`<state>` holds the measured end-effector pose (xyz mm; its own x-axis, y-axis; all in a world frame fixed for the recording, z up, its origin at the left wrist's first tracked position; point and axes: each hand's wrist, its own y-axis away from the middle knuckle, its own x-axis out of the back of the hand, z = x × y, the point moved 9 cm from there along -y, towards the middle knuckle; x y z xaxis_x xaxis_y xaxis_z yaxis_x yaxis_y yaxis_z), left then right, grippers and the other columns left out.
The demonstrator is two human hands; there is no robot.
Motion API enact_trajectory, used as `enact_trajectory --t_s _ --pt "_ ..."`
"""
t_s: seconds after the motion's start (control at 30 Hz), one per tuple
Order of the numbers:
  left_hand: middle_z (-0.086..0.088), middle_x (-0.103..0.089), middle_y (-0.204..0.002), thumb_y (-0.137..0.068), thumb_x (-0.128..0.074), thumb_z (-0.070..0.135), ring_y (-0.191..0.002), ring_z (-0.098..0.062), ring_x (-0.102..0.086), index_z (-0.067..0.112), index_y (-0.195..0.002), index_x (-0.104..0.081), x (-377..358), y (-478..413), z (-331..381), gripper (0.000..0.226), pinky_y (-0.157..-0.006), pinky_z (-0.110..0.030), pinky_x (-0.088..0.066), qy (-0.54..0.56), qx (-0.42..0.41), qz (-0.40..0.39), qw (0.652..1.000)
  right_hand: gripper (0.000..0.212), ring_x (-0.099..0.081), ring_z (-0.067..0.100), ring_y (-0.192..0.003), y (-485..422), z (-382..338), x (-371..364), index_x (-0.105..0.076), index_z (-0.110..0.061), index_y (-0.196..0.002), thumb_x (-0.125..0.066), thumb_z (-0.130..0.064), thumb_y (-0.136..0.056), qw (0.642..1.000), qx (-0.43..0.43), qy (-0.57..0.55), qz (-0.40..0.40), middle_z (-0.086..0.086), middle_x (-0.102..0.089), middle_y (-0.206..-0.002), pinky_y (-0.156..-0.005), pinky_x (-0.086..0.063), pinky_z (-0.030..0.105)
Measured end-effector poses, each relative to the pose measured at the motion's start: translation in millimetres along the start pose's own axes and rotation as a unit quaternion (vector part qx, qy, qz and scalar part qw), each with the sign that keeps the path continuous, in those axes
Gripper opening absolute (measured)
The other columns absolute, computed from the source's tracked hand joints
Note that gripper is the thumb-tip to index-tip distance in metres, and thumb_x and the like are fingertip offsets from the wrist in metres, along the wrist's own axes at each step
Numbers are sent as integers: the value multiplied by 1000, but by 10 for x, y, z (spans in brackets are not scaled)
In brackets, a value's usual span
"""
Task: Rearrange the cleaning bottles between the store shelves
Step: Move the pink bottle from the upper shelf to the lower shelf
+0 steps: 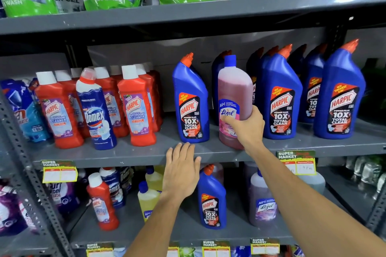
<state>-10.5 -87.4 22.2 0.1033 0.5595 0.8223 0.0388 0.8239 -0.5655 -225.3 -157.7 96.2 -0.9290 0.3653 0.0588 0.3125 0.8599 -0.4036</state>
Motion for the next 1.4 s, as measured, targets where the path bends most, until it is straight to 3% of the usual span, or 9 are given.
enact_trajectory --t_s 0.3,0.4,0.57,0.7,0.8,0.9,1.13,1.3,1.4 --pt "-7 -32 -157 -102 -27 39 -147 -25 -18 12 -150 -29 -3 -6 12 54 -121 -45 -7 9 4 -39 999 71 -72 16 -94 366 -192 216 -59 -16 -119 -95 -31 -61 997 29 -70 35 0 -72 -106 -80 -63 36" --pt "-9 -14 -163 -102 -22 42 -151 -27 -2 10 -153 -16 14 73 29 60 -121 -45 -2 -16 -45 -44 998 66 -72 11 -94 622 -236 309 -59 -26 -114 -96 -29 -60 994 26 -98 48 -6 -72 -104 -80 -63 35" --pt "-10 -6 -163 -100 -27 40 -151 -27 0 8 -153 -12 -78 605 45 64 -121 -45 -9 -28 -125 -6 992 64 -72 5 -92 1159 -205 438 -56 -40 -103 -97 -27 -56 987 12 -125 99 -14 -71 -101 -82 -63 34" --pt "-12 -8 -163 -102 -24 41 -150 -27 3 7 -153 -9 -608 1137 30 63 -122 -45 -10 -39 -165 -95 981 75 -73 7 -95 1624 31 539 -59 -30 -120 -97 -25 -55 982 -7 -132 135 -11 -73 -108 -84 -62 35" --pt "-12 -3 -163 -100 -13 48 -150 -26 5 7 -153 -5 -961 1403 -64 67 -121 -42 -4 -36 -144 -156 977 80 -74 14 -98 1902 302 602 -59 -22 -125 -97 -23 -54 983 -13 -113 146 -3 -74 -110 -85 -63 40" --pt "-12 -4 -162 -98 -15 51 -150 -26 2 5 -153 -10 -1221 1582 -115 72 -121 -41 -2 14 -124 -191 974 70 -74 15 -94 2126 649 618 -60 -22 -119 -94 -18 -58 985 -36 -84 146 -2 -74 -106 -83 -63 38" --pt "-12 9 -163 -101 -23 47 -150 -25 12 5 -154 1 -1862 1843 -237 72 -121 -37 6 44 -70 -281 956 61 -62 -19 -75 2324 1613 540 -53 -24 -116 -91 -13 -69 986 -108 -19 123 -22 -63 -93 -64 -47 2" --pt "-11 9 -163 -102 -24 45 -150 -24 10 6 -154 1 -2286 1809 -371 70 -121 -38 4 48 -30 -321 945 62 -61 -22 -77 2222 2214 378 -47 -28 -117 -88 -12 -73 986 -132 16 98 -26 -60 -95 -65 -47 1" --pt "-11 6 -164 -102 -24 46 -150 -24 7 7 -154 0 -2597 1788 -495 69 -122 -39 2 56 1 -356 933 61 -64 -15 -85 2110 2523 255 -50 -22 -125 -86 -13 -77 986 -140 24 89 -18 -64 -101 -72 -49 3"
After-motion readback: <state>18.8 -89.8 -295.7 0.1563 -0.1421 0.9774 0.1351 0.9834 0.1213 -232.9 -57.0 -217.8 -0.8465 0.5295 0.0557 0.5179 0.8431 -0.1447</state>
